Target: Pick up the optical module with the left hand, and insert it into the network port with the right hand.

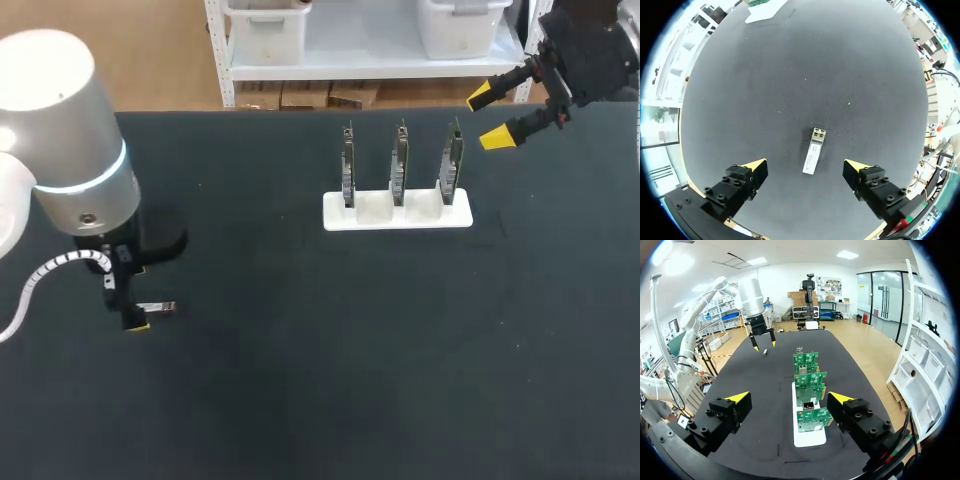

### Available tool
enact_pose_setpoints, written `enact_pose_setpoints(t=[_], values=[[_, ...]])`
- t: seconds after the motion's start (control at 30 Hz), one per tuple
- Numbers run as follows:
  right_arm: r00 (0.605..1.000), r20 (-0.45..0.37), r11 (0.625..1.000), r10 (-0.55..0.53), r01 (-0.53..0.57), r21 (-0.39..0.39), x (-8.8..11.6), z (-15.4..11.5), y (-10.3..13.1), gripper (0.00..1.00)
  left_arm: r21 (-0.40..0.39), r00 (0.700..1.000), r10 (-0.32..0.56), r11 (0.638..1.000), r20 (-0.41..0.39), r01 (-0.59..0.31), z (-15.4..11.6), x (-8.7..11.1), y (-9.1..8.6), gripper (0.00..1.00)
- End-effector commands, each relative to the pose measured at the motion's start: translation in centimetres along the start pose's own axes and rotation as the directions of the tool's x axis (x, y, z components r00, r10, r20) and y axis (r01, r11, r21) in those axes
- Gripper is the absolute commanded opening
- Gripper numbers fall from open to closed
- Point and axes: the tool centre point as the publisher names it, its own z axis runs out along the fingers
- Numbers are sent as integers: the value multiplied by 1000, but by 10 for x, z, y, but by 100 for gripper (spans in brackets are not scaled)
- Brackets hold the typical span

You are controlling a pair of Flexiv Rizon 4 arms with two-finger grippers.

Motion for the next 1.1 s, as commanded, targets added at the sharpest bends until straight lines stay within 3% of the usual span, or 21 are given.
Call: enact_pose_setpoints(t=[0.03,0.3,1.1], values=[[1000,0,1000,-1,1,4,0,0,2,100,0,1000,1,1000,-7,-1,4,0,1,100],[1000,0,1000,-1,1,4,0,0,2,100,-1,1000,-15,1000,18,15,7,3,2,100],[1000,0,1000,-1,1,4,0,0,2,100,3,999,51,999,9,-51,11,2,-6,100]])
